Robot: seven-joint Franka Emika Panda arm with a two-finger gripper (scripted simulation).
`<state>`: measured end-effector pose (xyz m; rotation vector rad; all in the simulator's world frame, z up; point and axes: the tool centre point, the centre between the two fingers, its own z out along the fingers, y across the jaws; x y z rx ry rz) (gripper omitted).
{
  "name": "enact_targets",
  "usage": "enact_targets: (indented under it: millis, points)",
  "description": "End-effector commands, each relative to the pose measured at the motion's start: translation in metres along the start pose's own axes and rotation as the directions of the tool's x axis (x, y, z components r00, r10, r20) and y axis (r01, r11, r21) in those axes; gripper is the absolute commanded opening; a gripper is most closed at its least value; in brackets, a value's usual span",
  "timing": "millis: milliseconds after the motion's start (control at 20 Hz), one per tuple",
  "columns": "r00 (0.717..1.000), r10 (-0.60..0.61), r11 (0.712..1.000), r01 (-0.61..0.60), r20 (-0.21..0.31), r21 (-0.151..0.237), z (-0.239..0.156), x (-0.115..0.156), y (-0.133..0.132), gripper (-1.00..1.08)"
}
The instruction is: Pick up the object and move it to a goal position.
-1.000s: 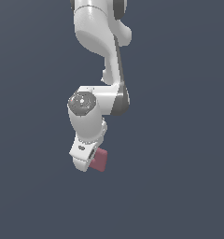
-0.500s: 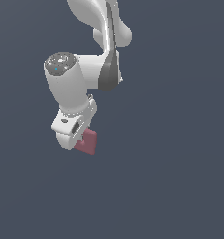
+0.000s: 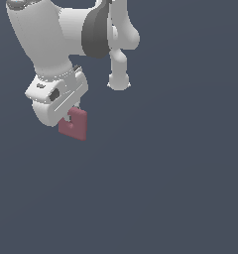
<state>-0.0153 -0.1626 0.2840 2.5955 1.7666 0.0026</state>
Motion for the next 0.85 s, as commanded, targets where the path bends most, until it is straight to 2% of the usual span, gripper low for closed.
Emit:
enact_targets:
  millis: [0,400,800]
  points:
    - [1.0,-0.001,1.0,0.001,-0.001,0.001,-0.022,-0.015,-0.008,-1.0]
    - [1.0,-0.001,1.0,0.001,-0.002,0.002,-0.076,-0.052,-0.024,-1.0]
    - [1.0,0.0,1.0,0.0,0.0,0.002,-0.093,-0.065,-0.027,-1.0]
